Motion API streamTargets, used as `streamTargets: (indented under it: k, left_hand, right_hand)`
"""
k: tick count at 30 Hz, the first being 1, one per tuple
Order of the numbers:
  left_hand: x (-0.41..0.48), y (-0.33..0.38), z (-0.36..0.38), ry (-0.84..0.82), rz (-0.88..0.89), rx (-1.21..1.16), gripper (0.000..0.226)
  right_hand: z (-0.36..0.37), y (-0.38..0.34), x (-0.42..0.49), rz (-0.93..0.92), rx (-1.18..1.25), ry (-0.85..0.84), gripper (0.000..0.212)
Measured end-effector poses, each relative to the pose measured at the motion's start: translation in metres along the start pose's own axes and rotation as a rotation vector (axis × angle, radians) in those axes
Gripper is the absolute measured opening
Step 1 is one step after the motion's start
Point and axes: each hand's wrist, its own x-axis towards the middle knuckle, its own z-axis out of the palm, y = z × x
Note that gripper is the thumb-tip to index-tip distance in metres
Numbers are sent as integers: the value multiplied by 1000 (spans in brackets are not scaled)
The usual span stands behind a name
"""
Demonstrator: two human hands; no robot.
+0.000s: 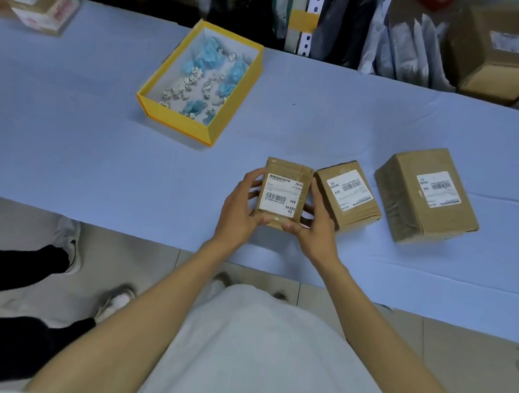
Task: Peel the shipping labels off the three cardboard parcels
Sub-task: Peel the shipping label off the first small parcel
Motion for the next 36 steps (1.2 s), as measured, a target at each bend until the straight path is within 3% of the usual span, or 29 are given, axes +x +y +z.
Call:
streamTargets:
  k: [20,26,36]
  left_hand:
    - [6,5,6,4,2,177,66]
    - [3,3,6,5,-6,94,85]
    - [4,4,9,-6,22,249,69]
  right_hand:
    - [-1,1,4,15,-33,12,98]
    - [-1,1,4,22,-37,11,98]
    - [-2,0,3,32,-40,13,98]
